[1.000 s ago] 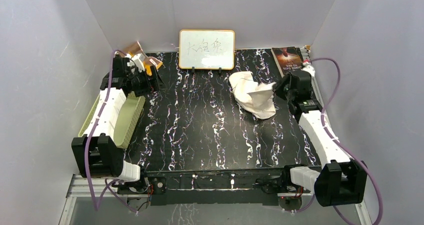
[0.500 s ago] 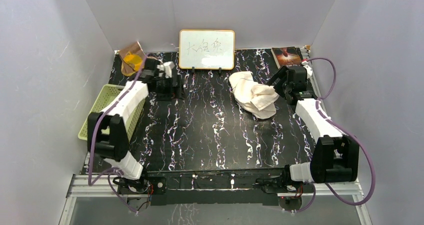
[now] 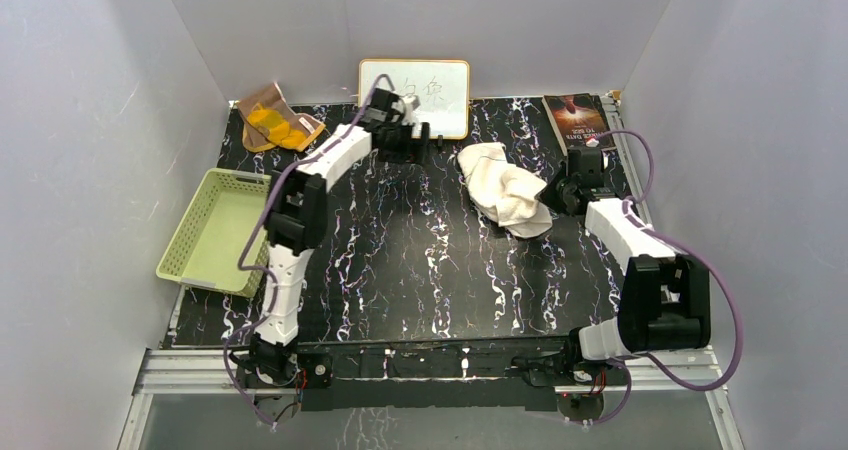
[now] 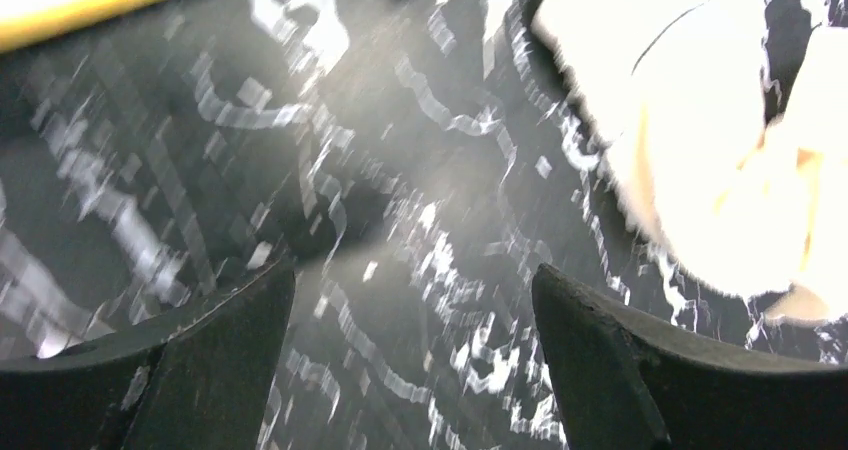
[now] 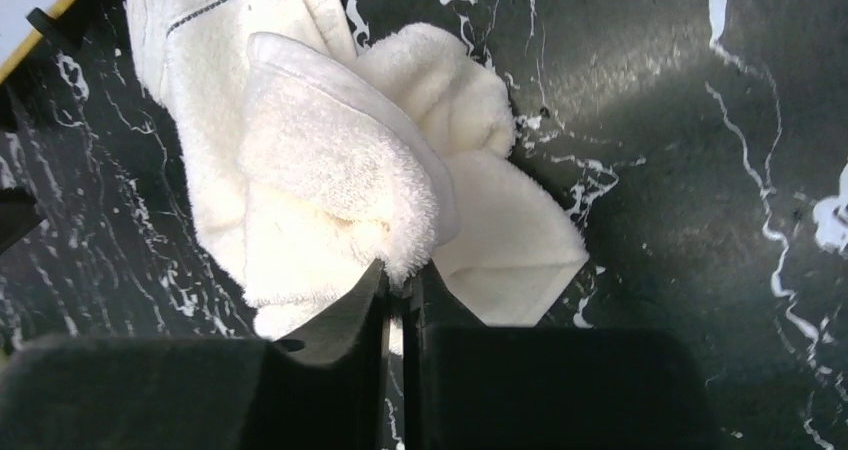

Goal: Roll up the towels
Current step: Flatten out the towel at the center of the board.

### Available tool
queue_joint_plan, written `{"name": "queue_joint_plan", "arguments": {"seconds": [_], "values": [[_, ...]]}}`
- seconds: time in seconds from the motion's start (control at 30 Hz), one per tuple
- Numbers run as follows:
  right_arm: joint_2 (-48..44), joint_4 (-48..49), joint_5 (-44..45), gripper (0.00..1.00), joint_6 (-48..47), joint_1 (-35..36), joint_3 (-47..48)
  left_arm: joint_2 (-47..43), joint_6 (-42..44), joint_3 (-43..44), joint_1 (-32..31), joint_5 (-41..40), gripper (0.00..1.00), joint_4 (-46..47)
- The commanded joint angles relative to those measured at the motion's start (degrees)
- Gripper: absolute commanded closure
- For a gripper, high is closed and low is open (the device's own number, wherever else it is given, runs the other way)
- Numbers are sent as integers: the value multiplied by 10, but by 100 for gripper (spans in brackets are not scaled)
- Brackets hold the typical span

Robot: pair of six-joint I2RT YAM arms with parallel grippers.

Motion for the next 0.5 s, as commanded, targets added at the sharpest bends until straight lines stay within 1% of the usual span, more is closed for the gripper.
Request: {"name": "queue_joint_plan", "arguments": {"seconds": [0.0,0.07,0.17,0.23,0.3,0.37,0.4,0.43,0.47], "values": [[-66,22,-6,100,-10,-3,-12,83,45,150,-70,-14,12,-31],[-82,14,-5,100,-11,-3,-11,115,43,189,-85,-6,11,-17],[-102,13,-18,100,-8,-3,-16,145,33,211,-107,1,6,30],[-107,17,-25,100,-8,-3,-20,184,22,237,-122,14,4,50],[-106,21,-31,100,-8,-3,-23,225,18,296,-141,23,2,49],[-104,21,-36,100,-9,-3,-21,263,17,345,-157,11,3,36],[-104,18,-37,100,-11,-3,-18,274,12,354,-163,2,10,34],[-107,15,-37,100,-13,-3,-14,277,5,350,-164,-2,22,36],[-111,11,-38,100,-15,-3,-10,274,-2,336,-164,-6,40,43]]}}
